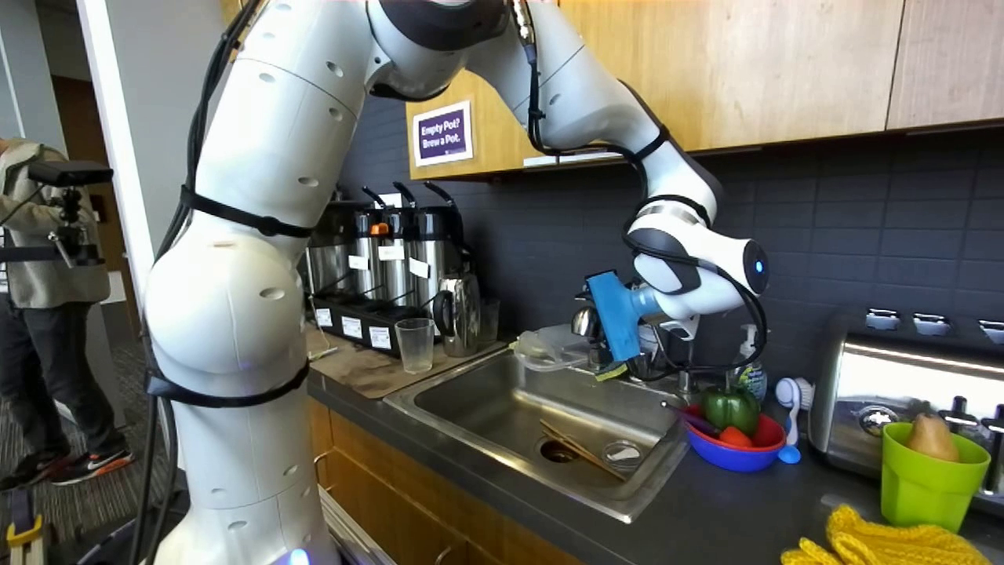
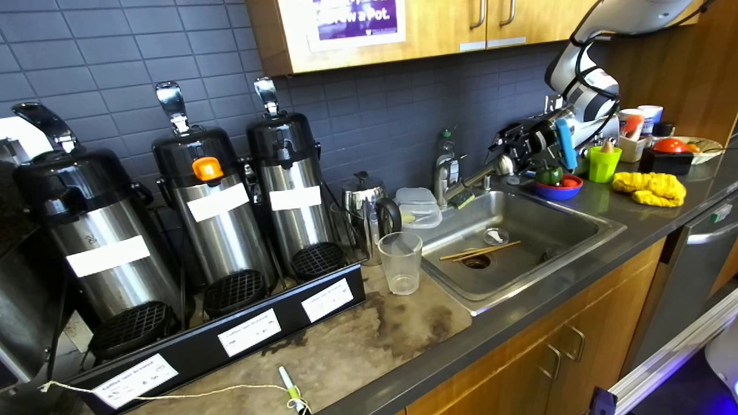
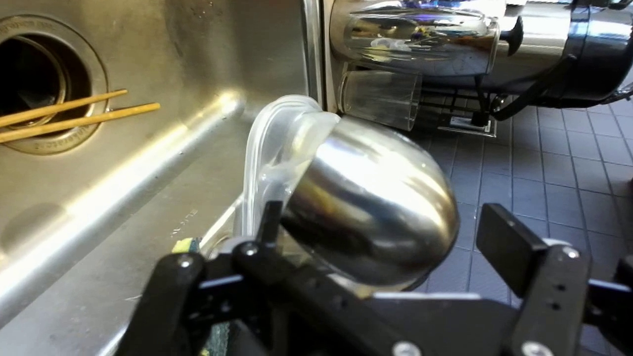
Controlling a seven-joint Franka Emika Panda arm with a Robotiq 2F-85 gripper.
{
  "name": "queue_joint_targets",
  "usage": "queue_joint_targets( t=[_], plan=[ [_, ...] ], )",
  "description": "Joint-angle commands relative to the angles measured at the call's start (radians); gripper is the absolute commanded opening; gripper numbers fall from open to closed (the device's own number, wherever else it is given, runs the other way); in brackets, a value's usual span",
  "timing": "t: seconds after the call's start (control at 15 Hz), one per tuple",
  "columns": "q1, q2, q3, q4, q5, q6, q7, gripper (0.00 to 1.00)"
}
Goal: Move the tap nozzle to the left
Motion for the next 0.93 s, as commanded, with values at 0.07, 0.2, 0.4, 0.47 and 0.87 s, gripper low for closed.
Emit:
queue_joint_targets(
  t=[0.07,0.2,0.4,0.47,0.87],
  plan=[
    [-0.018,0.038,0.017,0.059,0.002,-0.043,0.028,1.0],
    [-0.01,0.039,0.021,0.058,-0.006,-0.043,0.028,1.0],
    [-0.008,0.047,0.028,0.036,-0.011,-0.038,0.006,1.0],
    [-0.007,0.05,0.03,0.031,-0.012,-0.037,-0.002,1.0],
    [0.004,0.055,0.044,0.023,-0.025,-0.035,0.005,1.0]
  ],
)
